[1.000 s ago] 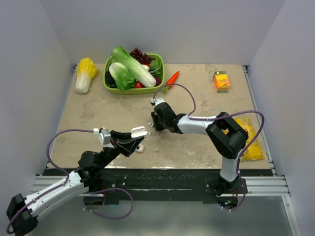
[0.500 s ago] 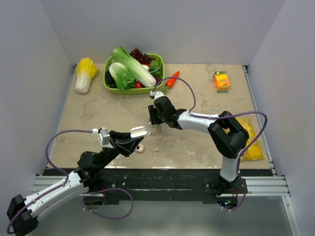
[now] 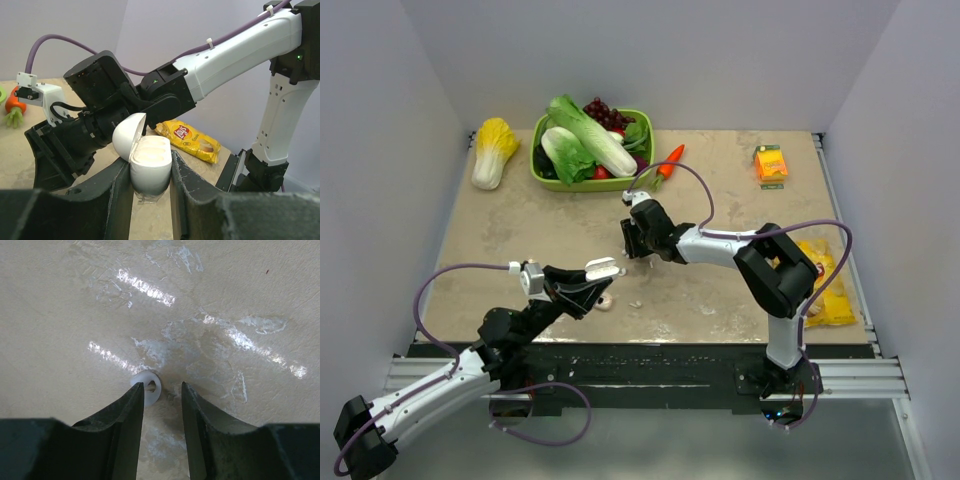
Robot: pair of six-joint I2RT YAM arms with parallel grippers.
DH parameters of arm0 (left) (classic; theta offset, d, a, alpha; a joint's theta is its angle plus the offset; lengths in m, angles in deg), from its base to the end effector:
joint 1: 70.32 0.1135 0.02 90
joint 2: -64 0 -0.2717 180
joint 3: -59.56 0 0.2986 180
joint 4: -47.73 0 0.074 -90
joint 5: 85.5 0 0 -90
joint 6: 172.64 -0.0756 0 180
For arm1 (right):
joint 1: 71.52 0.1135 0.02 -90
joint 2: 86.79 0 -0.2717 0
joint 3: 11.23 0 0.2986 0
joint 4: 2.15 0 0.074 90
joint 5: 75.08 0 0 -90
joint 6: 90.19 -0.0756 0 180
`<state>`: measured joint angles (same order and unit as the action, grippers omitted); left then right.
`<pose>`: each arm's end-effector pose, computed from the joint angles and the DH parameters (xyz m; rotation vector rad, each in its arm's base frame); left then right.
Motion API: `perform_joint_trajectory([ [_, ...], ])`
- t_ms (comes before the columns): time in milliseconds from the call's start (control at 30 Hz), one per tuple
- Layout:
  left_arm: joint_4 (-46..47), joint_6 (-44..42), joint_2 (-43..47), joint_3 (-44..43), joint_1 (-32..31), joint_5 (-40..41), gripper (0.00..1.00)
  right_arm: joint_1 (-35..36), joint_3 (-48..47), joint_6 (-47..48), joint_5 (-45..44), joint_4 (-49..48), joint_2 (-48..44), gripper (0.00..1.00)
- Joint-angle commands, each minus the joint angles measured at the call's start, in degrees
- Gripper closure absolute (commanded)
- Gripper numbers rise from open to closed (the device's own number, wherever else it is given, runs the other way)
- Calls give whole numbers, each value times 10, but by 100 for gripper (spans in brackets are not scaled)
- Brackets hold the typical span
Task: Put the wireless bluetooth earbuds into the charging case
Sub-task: Pick up the earbud from the center of the board.
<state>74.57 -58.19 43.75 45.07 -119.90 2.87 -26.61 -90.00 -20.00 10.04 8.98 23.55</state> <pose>0.1292 -0.1550 0.2314 0.3052 1.2470 -1.1406 0.3435 0.3333 0.1107 -0.4698 2.3131 0.4682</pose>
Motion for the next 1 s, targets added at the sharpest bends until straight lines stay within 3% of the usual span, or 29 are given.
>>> perform_joint_trajectory([
  [0, 21, -2, -1, 47, -3, 4, 100, 1, -12, 10, 12, -8, 3, 61],
  [700, 27, 1, -8, 48, -3, 0, 100, 2, -19, 14, 43, -4, 31, 62],
  [833, 30, 2, -8, 51, -3, 1, 100, 3, -18, 14, 47, -8, 31, 68],
  [967, 30, 2, -8, 52, -3, 1, 100, 3, -11, 13, 48, -16, 25, 86],
])
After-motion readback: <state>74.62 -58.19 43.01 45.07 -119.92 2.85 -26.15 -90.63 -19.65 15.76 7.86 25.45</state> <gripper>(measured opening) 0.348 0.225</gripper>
